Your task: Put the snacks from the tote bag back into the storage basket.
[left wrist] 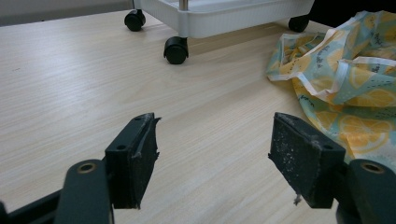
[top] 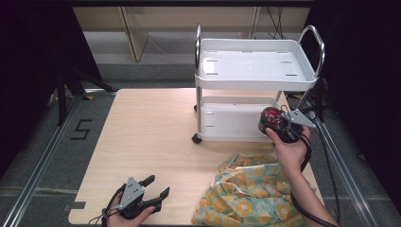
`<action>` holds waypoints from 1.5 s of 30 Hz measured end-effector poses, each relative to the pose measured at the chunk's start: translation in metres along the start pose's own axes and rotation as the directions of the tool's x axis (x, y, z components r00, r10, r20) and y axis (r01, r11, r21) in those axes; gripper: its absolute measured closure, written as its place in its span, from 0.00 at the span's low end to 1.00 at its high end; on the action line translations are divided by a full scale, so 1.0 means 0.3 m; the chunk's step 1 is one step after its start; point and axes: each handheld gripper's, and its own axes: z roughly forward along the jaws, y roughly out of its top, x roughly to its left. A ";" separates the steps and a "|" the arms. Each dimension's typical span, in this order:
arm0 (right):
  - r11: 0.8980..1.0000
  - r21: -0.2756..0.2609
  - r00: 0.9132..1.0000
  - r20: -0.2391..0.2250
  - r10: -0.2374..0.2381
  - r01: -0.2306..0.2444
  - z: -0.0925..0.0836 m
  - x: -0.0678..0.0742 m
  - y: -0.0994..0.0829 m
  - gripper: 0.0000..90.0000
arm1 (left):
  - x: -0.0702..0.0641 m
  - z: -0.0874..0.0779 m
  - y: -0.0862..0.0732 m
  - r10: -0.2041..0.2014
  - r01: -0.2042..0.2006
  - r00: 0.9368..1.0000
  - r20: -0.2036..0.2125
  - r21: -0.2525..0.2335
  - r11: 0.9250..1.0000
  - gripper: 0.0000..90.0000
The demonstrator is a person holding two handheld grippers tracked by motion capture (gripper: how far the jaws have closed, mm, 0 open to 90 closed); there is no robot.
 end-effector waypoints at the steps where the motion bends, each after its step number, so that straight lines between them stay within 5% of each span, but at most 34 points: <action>1: 1.000 -0.002 1.000 -0.001 -0.008 0.008 0.003 -0.004 0.000 0.29 | 0.000 0.000 0.000 0.001 -0.001 1.000 0.000 0.001 1.000 0.35; 45: 0.999 0.039 1.000 0.014 -0.013 0.013 0.048 -0.010 -0.020 0.29 | 0.007 0.001 0.001 0.024 -0.024 1.000 0.009 -0.007 1.000 0.35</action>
